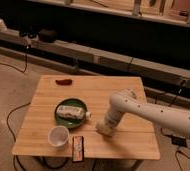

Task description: Wipe the white sponge on the table

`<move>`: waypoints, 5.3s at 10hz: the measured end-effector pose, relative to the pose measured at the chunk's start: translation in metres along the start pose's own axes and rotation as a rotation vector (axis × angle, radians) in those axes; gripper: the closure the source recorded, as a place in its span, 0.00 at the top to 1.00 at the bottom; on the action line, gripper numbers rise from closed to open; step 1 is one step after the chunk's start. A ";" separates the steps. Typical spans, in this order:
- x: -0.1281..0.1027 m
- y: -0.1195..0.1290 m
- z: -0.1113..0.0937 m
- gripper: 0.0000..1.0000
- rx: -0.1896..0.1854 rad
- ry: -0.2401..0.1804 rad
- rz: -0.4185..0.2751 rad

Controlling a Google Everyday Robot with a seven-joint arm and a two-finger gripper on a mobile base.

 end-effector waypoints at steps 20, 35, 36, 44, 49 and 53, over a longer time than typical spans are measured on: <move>-0.117 0.170 -0.048 0.00 -0.154 -0.011 0.404; 0.025 0.051 0.012 0.00 -0.027 -0.025 0.058; 0.015 0.040 0.008 0.00 -0.025 -0.029 0.057; -0.084 0.030 -0.004 0.00 -0.012 0.013 0.204; -0.150 0.104 -0.036 0.00 -0.088 0.046 0.358; -0.142 0.156 -0.067 0.00 -0.126 -0.021 0.381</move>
